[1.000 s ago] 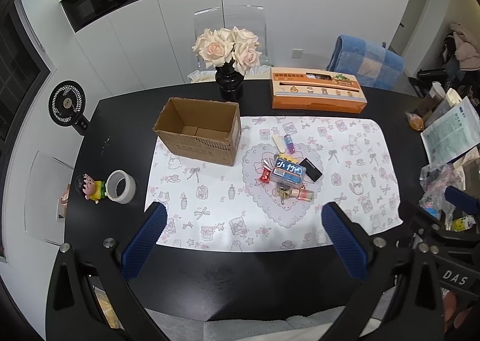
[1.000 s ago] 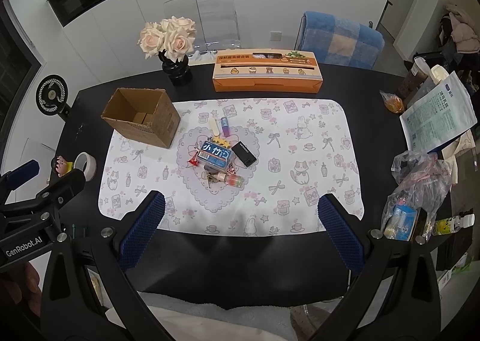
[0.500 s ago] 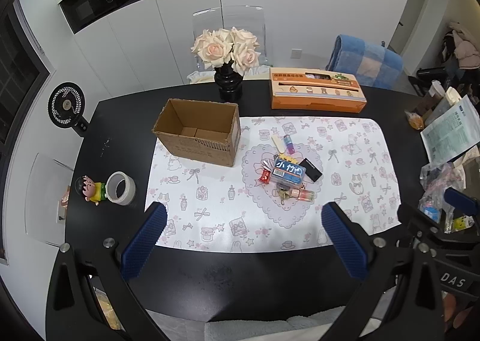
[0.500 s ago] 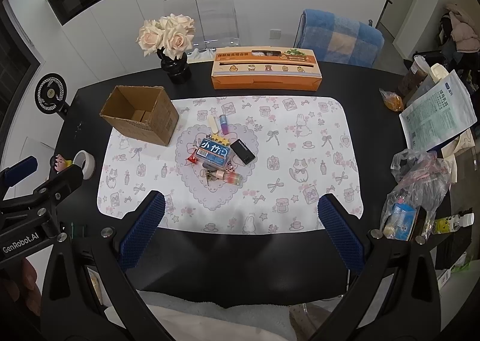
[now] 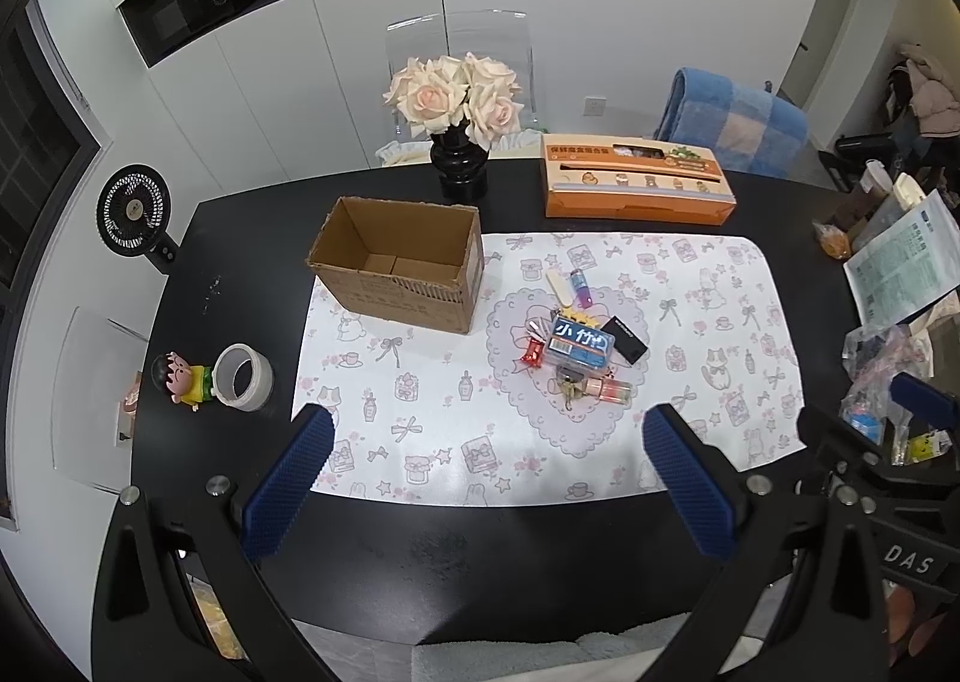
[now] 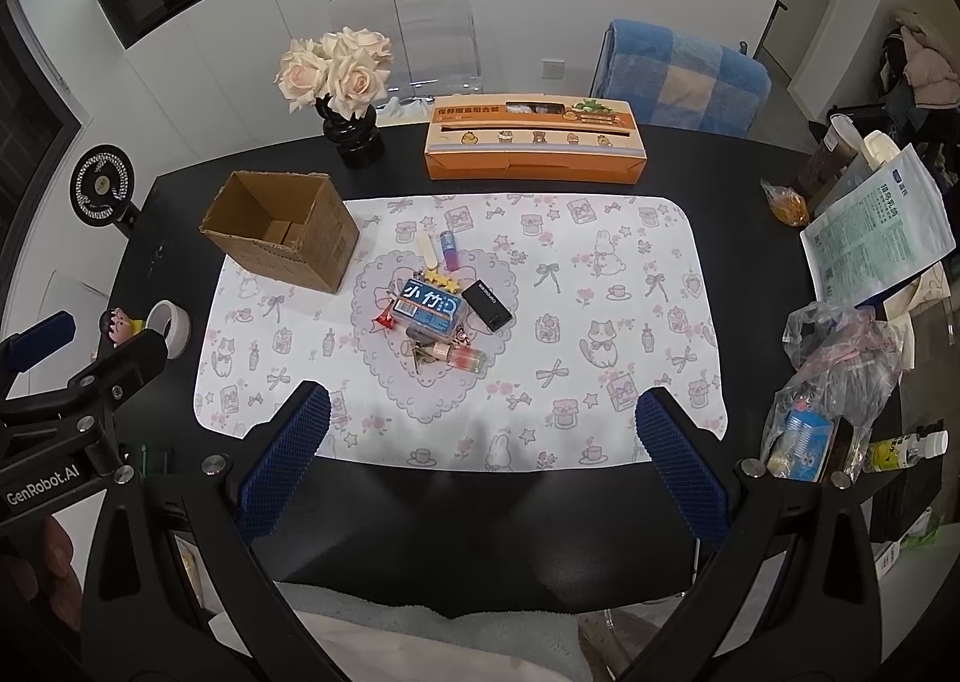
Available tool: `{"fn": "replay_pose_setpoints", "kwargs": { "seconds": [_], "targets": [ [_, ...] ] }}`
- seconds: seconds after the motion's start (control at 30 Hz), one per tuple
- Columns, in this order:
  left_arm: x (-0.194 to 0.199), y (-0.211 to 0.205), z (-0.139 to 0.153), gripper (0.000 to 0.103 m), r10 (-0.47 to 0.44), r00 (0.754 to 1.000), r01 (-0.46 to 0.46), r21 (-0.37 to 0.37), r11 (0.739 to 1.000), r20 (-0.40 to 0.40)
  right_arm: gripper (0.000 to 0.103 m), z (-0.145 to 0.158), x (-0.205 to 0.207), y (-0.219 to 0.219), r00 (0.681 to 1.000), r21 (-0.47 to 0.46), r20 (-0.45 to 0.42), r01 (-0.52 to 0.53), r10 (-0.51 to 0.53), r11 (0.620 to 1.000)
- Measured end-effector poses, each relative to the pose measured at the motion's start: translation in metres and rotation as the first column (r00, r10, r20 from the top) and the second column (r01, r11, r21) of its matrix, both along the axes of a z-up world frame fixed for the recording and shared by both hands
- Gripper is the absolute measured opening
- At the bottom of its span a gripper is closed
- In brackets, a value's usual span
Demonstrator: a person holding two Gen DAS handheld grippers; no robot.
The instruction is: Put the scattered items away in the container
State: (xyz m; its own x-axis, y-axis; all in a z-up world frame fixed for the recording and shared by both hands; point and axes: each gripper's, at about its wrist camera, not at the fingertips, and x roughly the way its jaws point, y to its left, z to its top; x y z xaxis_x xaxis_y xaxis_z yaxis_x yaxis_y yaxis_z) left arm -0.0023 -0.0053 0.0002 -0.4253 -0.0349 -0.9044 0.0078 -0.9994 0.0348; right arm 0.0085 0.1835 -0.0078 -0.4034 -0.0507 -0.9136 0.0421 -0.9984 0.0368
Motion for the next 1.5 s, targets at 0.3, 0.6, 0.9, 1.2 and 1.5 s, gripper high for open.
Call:
{"fn": "replay_pose_setpoints", "kwargs": {
  "seconds": [0.3, 0.6, 0.9, 1.2, 1.5],
  "targets": [
    [-0.009, 0.002, -0.011, 0.103, -0.008, 1.000, 0.008, 0.017, 1.000, 0.011, 0.103, -0.009, -0.010, 0.001, 1.000, 0.016, 0.003, -0.002, 0.002, 1.000],
    [-0.026, 0.007, -0.038, 0.103, -0.014, 0.999, 0.013, 0.033, 0.999, 0.043, 0.103, -0.027, -0.034, 0.008, 1.000, 0.027, 0.019, -0.001, 0.000, 1.000],
    [-0.042, 0.011, -0.081, 0.103, -0.009, 0.996, 0.006, 0.030, 1.000, 0.090, 0.103, -0.067, -0.055, 0.012, 0.997, 0.055, 0.070, -0.030, 0.026, 0.998],
    [-0.056, 0.016, -0.125, 0.103, 0.003, 0.991, -0.009, 0.040, 0.999, 0.133, 0.103, -0.105, -0.069, 0.024, 0.993, 0.075, 0.112, -0.048, 0.040, 0.996],
    [-0.062, 0.032, -0.190, 0.103, -0.004, 0.979, -0.011, 0.075, 0.997, 0.205, 0.103, -0.157, -0.086, 0.036, 0.986, 0.067, 0.161, -0.063, 0.051, 0.996]
  ]
}}
